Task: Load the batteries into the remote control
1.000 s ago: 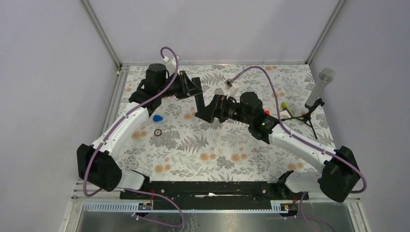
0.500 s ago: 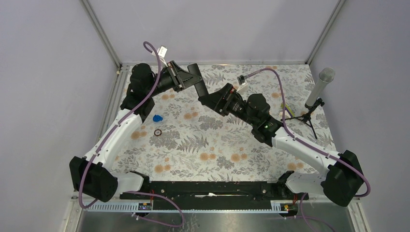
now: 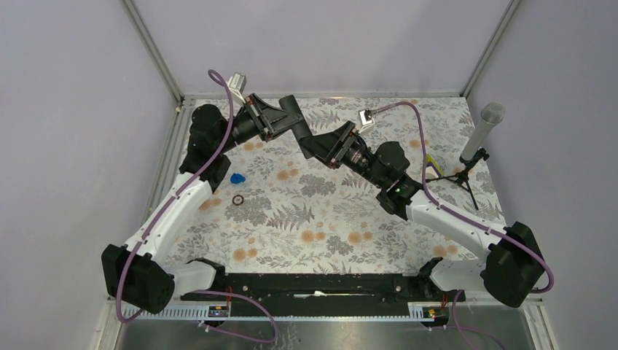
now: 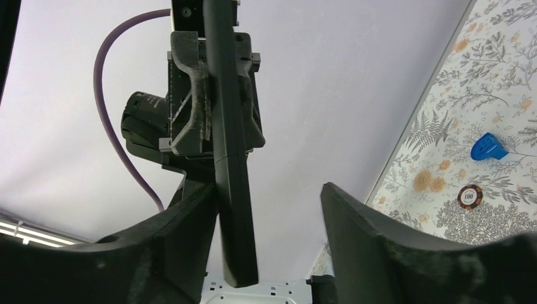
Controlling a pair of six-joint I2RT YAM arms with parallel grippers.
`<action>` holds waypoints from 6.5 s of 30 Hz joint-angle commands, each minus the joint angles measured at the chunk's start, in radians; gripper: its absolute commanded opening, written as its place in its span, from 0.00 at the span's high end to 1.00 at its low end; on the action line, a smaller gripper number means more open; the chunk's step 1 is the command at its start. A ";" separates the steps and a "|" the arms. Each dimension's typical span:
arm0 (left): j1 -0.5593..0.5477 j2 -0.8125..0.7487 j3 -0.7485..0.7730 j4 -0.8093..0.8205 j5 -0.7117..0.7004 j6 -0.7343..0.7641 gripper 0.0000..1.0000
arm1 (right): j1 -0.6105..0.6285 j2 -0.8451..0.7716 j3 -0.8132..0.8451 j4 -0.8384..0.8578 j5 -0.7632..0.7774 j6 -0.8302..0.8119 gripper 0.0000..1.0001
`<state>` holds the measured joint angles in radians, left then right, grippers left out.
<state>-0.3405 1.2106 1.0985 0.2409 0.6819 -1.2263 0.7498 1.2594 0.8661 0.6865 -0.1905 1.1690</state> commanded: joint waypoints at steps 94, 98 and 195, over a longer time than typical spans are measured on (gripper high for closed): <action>0.105 -0.029 0.003 0.099 0.046 -0.112 1.00 | -0.066 0.148 0.059 0.163 -0.398 -0.107 0.46; 0.100 -0.041 -0.035 0.093 0.032 -0.090 1.00 | -0.067 0.167 0.082 0.249 -0.387 -0.068 0.24; 0.120 -0.038 -0.166 0.087 -0.114 0.120 1.00 | -0.104 0.179 0.005 0.050 -0.207 0.133 0.74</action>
<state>-0.2268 1.2087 0.9337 0.2775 0.5598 -1.1225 0.6495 1.4452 0.8551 0.7101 -0.4271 1.2938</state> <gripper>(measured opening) 0.190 0.300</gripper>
